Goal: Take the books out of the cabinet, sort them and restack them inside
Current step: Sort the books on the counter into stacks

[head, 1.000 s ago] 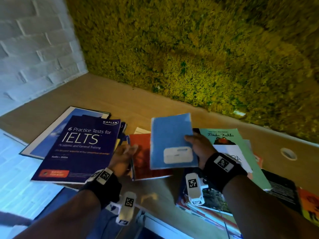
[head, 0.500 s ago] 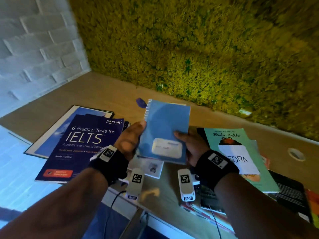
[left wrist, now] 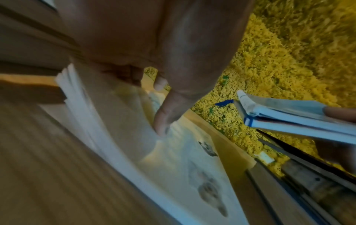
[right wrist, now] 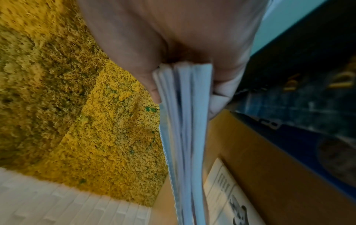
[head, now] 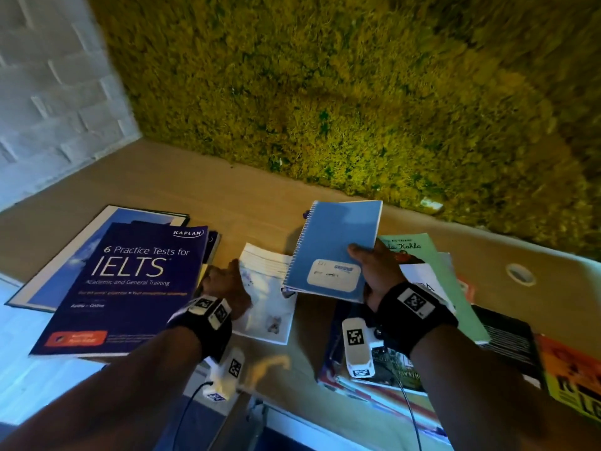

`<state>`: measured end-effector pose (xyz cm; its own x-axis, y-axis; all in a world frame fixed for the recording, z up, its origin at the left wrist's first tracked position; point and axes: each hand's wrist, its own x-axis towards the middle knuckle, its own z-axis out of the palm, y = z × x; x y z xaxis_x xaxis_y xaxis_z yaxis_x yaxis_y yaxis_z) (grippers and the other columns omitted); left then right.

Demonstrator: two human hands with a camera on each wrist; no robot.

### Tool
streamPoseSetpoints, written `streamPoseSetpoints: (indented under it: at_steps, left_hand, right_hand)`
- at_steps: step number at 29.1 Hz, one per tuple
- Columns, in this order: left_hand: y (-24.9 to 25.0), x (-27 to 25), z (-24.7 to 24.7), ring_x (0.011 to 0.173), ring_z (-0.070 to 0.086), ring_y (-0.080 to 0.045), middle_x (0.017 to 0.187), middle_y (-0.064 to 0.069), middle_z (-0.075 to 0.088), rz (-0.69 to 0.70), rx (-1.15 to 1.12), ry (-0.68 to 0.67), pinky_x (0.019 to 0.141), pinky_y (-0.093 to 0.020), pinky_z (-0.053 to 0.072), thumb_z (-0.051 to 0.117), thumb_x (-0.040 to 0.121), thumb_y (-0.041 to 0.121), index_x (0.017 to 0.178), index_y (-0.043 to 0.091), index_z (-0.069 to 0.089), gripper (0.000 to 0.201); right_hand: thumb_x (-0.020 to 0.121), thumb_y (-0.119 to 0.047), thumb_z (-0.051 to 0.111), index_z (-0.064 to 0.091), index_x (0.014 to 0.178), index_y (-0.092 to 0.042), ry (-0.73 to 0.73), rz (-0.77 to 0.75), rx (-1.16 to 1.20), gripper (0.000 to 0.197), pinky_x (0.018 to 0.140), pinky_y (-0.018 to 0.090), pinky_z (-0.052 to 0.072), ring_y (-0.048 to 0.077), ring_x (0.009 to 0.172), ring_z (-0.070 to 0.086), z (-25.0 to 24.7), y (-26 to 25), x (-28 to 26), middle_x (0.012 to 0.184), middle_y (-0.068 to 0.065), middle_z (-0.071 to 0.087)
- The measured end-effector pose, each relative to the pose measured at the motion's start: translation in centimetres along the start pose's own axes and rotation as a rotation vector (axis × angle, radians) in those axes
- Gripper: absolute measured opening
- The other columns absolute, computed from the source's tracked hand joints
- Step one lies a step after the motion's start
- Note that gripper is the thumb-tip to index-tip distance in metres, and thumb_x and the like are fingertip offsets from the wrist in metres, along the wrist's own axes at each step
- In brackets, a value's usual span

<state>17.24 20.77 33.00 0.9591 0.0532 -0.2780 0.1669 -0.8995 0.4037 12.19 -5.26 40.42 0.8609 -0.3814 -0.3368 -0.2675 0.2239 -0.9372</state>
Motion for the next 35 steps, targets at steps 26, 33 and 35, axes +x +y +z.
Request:
streamPoseSetpoints:
  at_steps: [26,33,35]
  left_hand:
    - [1.9,-3.5,-1.8,0.129,0.044,-0.028,0.135,-0.001,0.039,0.433,0.325,-0.012,0.104,-0.043,0.045,0.054,0.090,0.039,0.134,0.045,0.030,0.051]
    - [-1.5,-4.3,-2.0,0.129,0.049,-0.032,0.140,-0.008,0.051,0.225,0.521,-0.125,0.108,-0.041,0.042,0.035,0.090,0.055,0.138,0.023,0.049,0.059]
    - [-1.8,-3.8,-1.8,0.126,0.052,-0.031,0.139,-0.007,0.055,0.227,0.423,-0.157,0.110,-0.043,0.040,0.024,0.085,0.051,0.138,0.024,0.046,0.064]
  right_hand:
    - [0.096,-0.008,0.060,0.062,0.118,-0.019,-0.075,-0.033,0.010,0.024,0.088,0.059,0.054,0.038,0.100,0.070,-1.2,-2.6,-2.0,0.118,0.015,0.072]
    - [0.098,-0.006,0.057,0.058,0.131,-0.009,-0.228,0.102,-0.035,0.034,0.083,0.049,0.056,0.042,0.107,0.068,3.5,1.7,-3.6,0.124,0.019,0.070]
    - [0.097,-0.006,0.059,0.062,0.125,-0.008,-0.232,0.153,-0.065,0.029,0.077,0.042,0.058,0.038,0.098,0.071,4.3,3.3,-4.1,0.118,0.017,0.071]
